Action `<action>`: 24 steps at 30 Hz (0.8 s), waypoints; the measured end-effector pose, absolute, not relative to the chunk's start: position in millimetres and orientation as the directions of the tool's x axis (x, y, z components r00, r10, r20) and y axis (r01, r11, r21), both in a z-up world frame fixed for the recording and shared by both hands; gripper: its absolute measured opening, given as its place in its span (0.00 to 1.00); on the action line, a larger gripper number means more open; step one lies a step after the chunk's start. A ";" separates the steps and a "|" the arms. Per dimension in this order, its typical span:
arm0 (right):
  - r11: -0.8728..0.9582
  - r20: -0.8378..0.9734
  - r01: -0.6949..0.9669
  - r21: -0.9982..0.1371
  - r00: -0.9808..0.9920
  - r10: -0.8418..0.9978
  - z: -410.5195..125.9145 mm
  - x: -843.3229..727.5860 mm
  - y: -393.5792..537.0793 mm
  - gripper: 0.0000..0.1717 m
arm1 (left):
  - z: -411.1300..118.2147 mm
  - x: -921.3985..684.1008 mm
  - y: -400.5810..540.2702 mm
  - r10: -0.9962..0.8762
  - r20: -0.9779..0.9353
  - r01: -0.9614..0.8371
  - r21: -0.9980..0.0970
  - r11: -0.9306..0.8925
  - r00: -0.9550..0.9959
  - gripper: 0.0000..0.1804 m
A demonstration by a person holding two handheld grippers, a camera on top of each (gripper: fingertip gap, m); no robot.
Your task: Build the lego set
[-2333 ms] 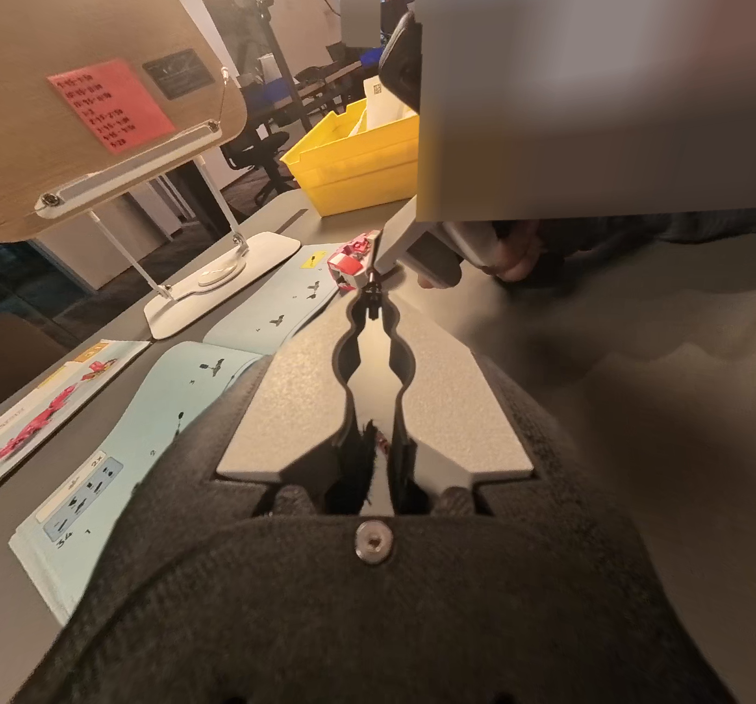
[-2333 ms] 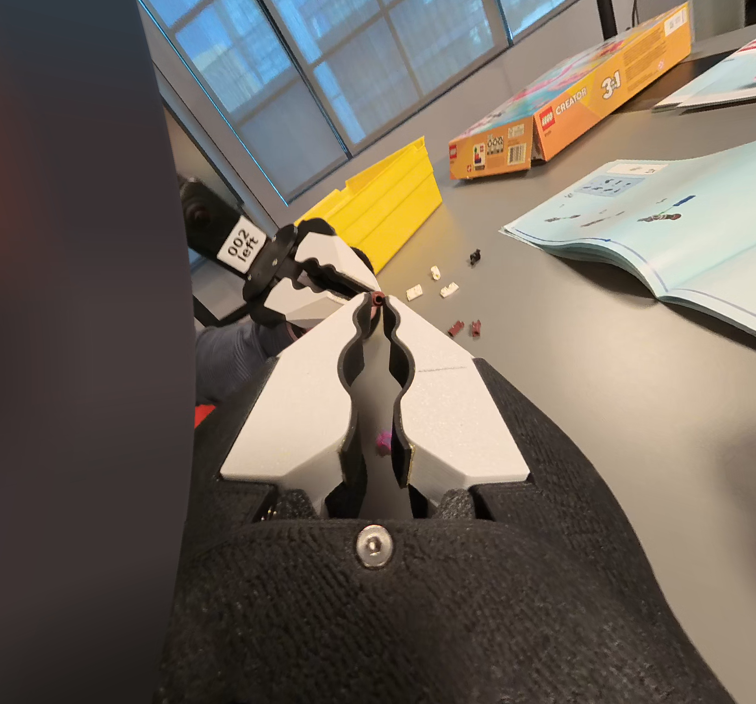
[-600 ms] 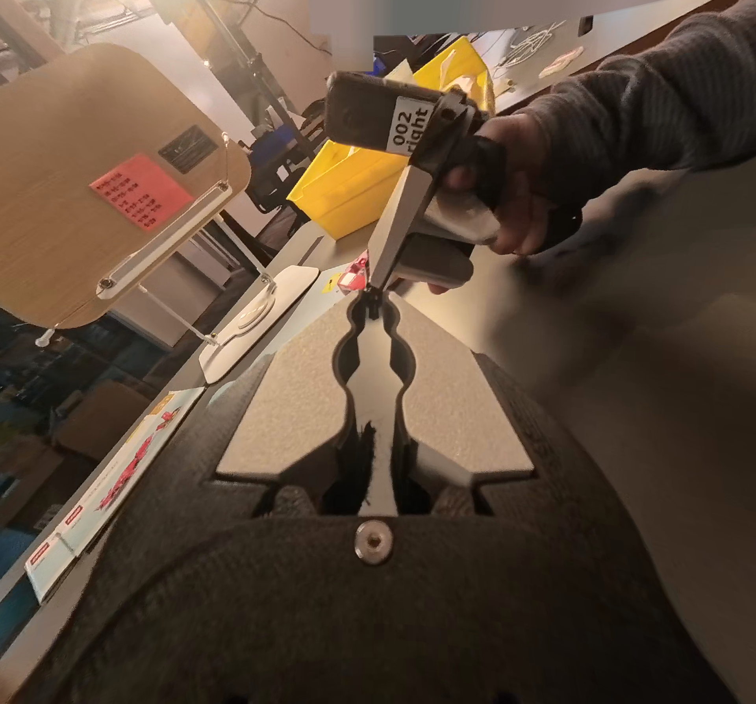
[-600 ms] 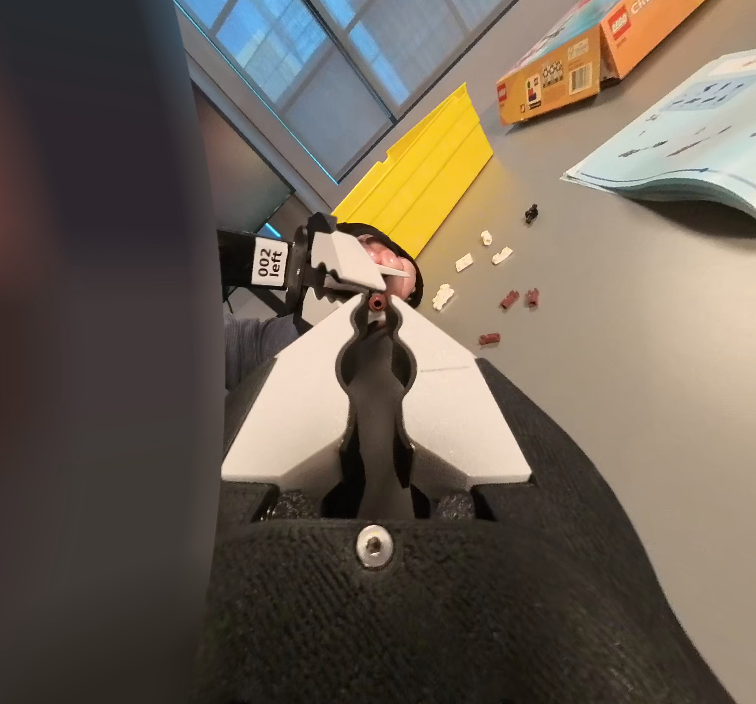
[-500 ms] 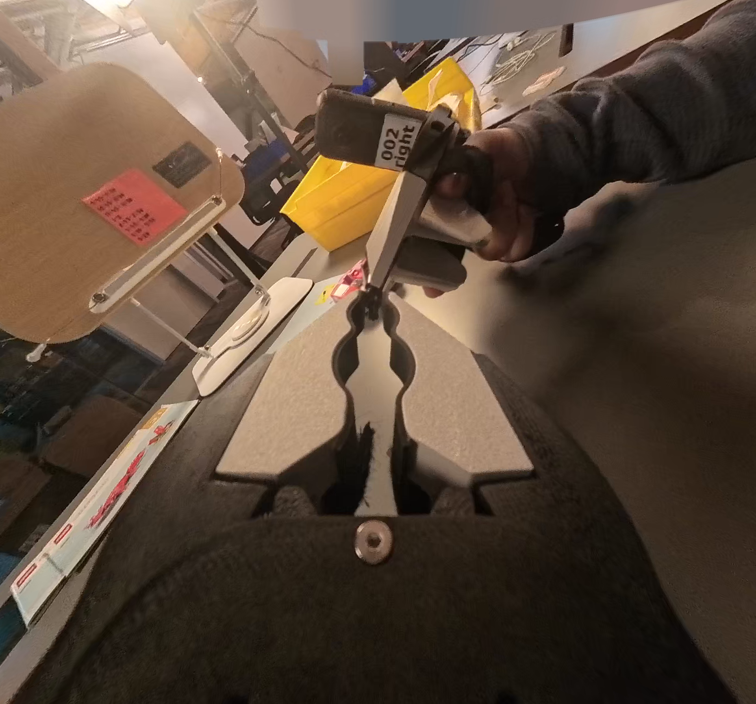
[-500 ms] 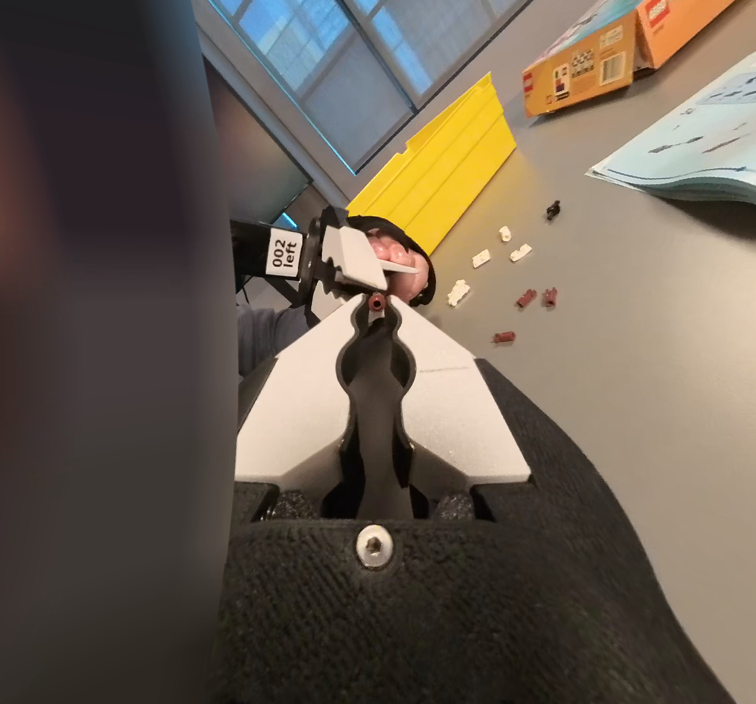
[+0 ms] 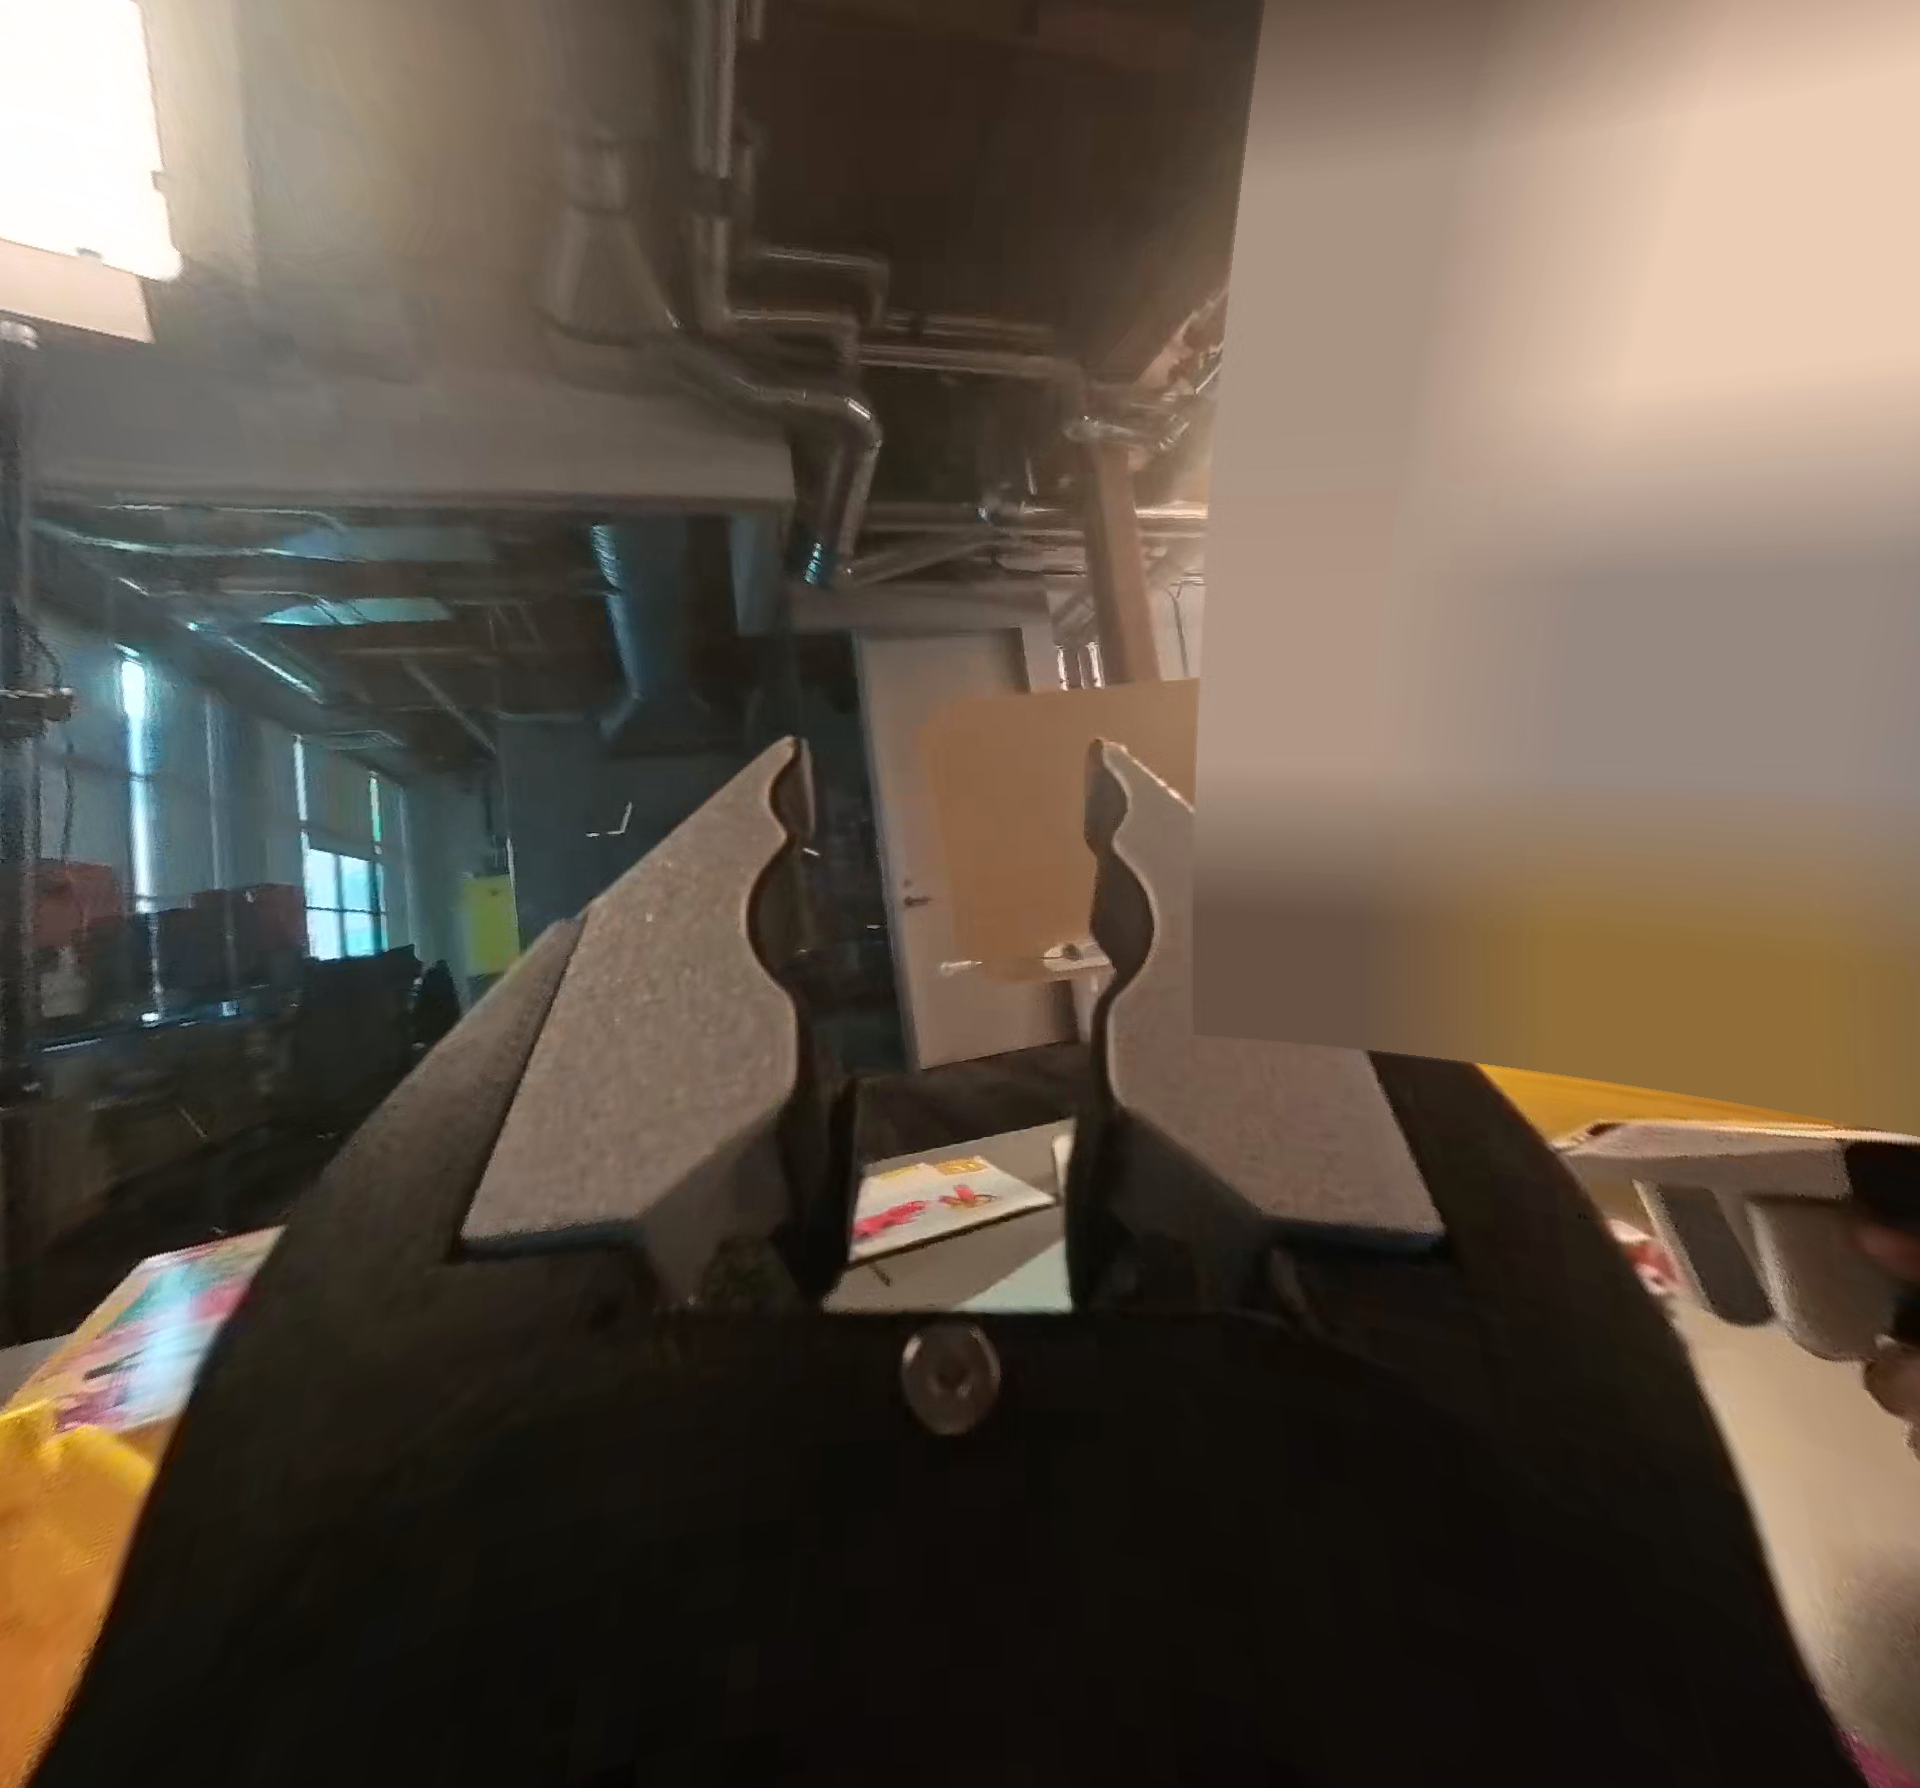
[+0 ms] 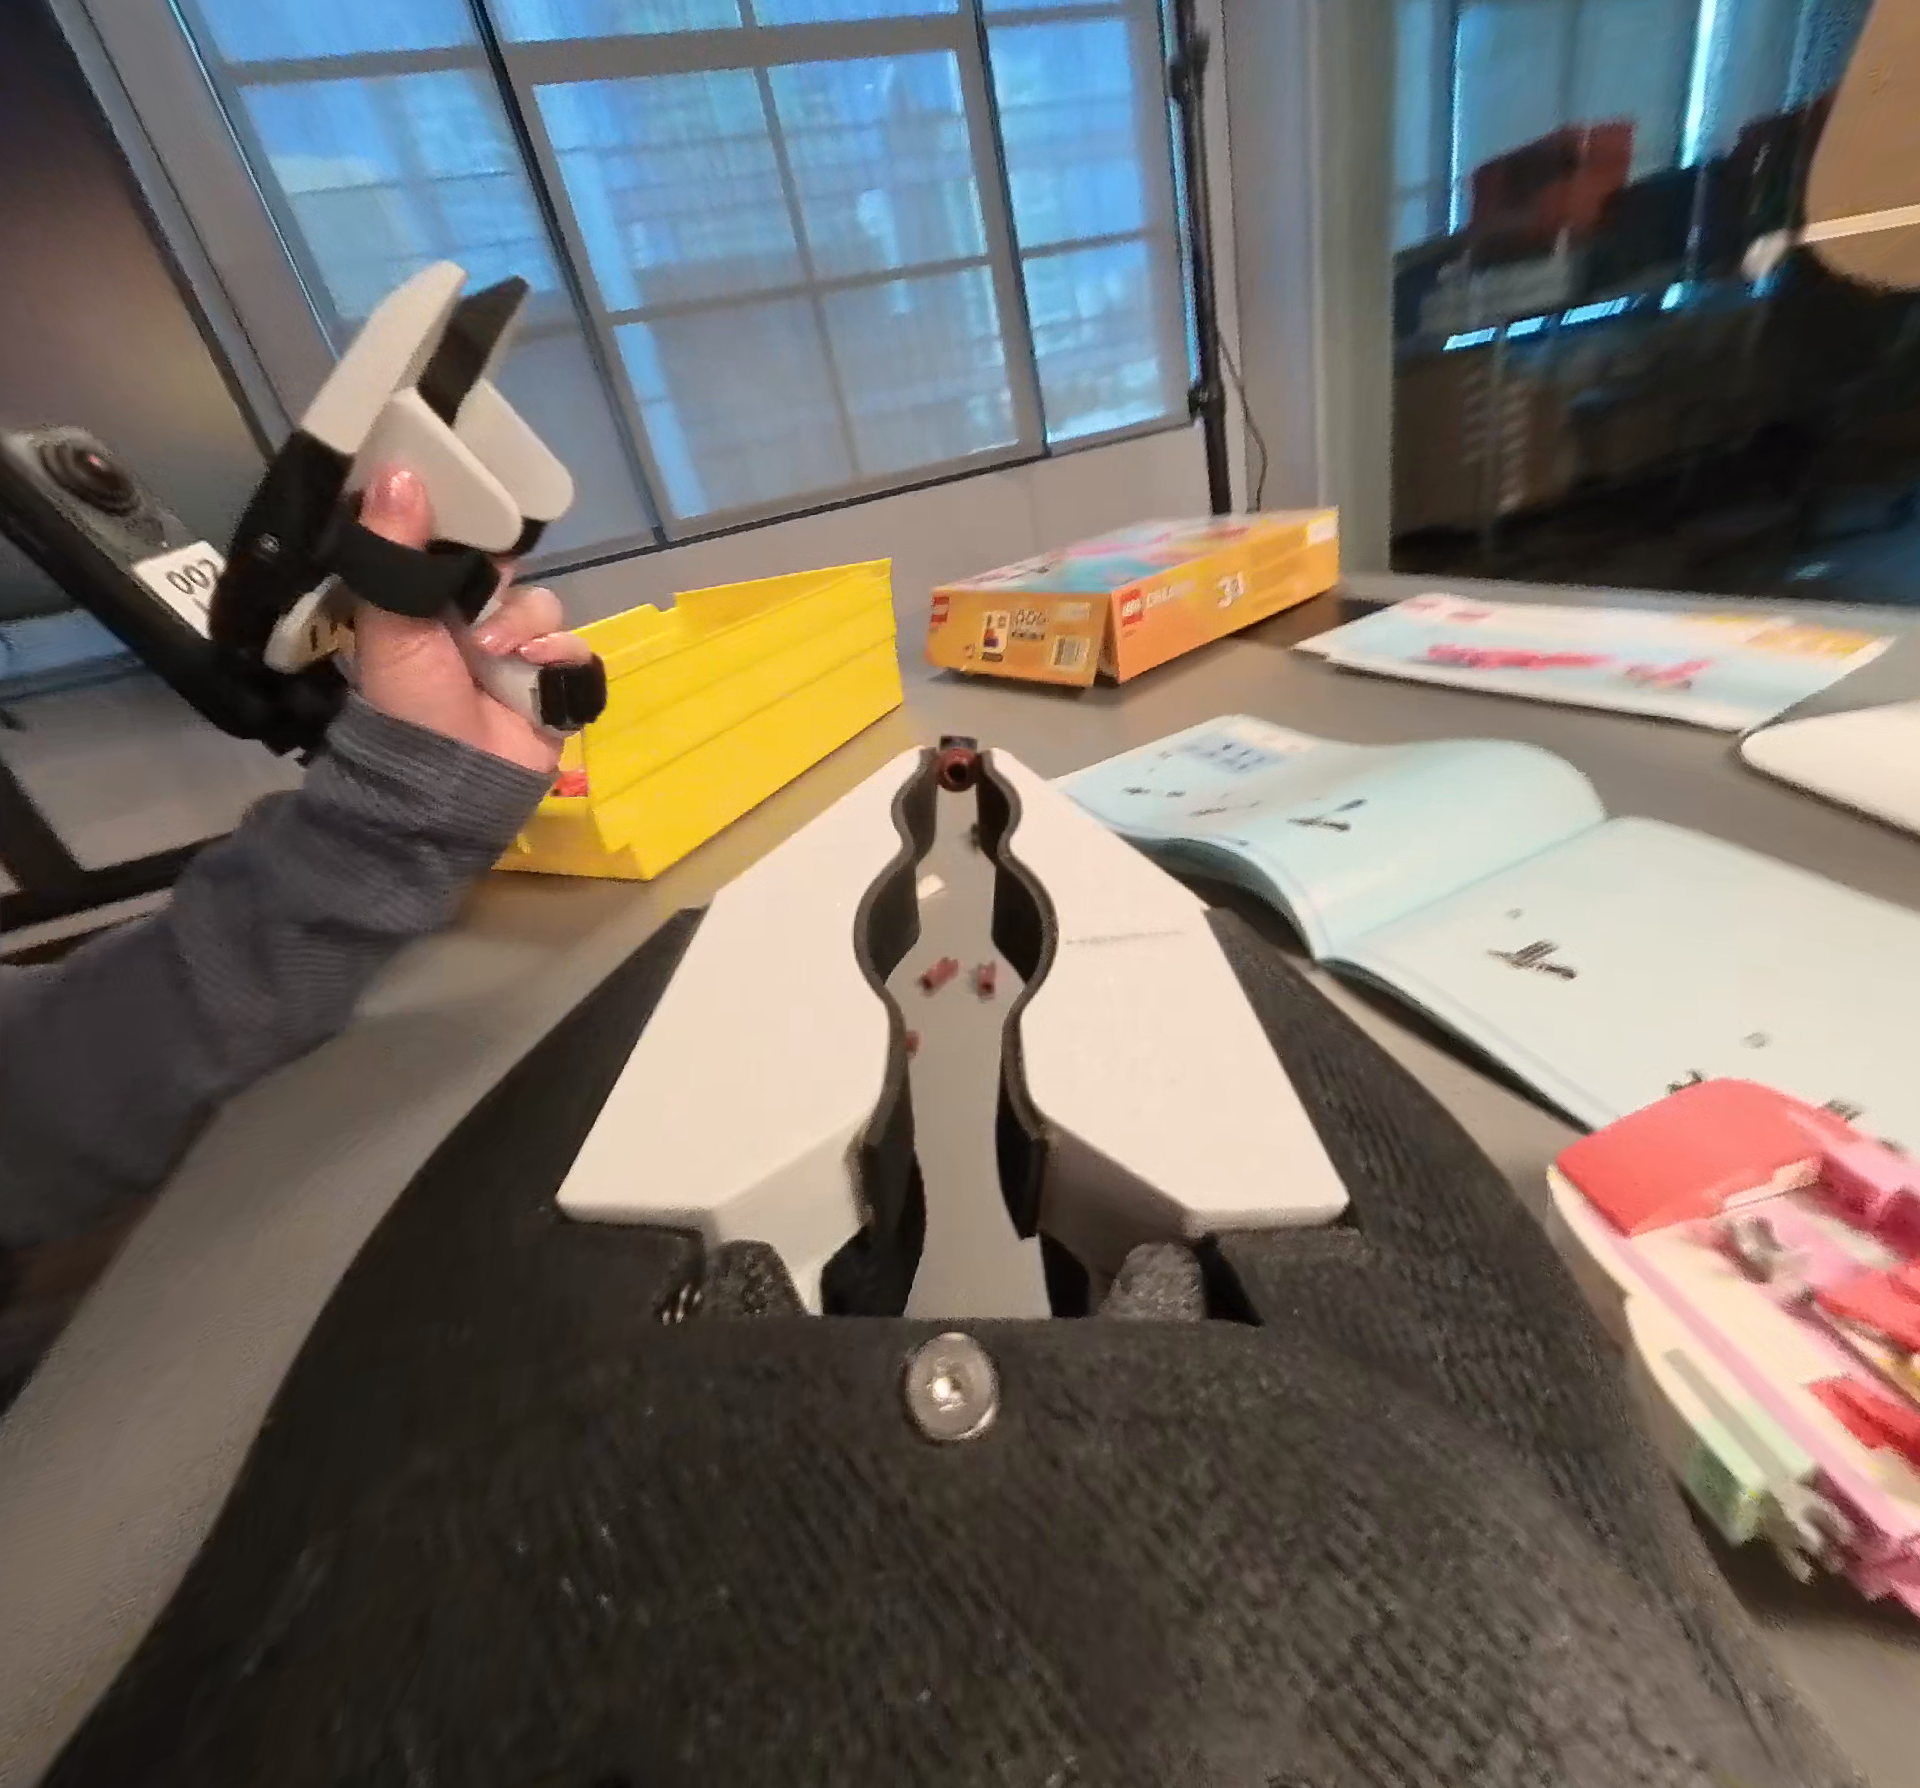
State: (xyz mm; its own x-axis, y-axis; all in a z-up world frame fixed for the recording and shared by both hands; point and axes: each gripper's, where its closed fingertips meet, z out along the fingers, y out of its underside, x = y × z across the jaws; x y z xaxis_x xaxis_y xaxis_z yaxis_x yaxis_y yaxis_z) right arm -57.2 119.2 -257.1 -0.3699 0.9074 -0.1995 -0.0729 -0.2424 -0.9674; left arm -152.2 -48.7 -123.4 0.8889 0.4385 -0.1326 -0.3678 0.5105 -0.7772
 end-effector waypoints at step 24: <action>0.136 0.148 -0.248 -0.959 -0.030 0.989 -243.8 -53.9 142.3 0.03 | -216.9 -82.1 59.8 -0.017 -0.106 -0.094 -0.938 0.333 0.994 0.24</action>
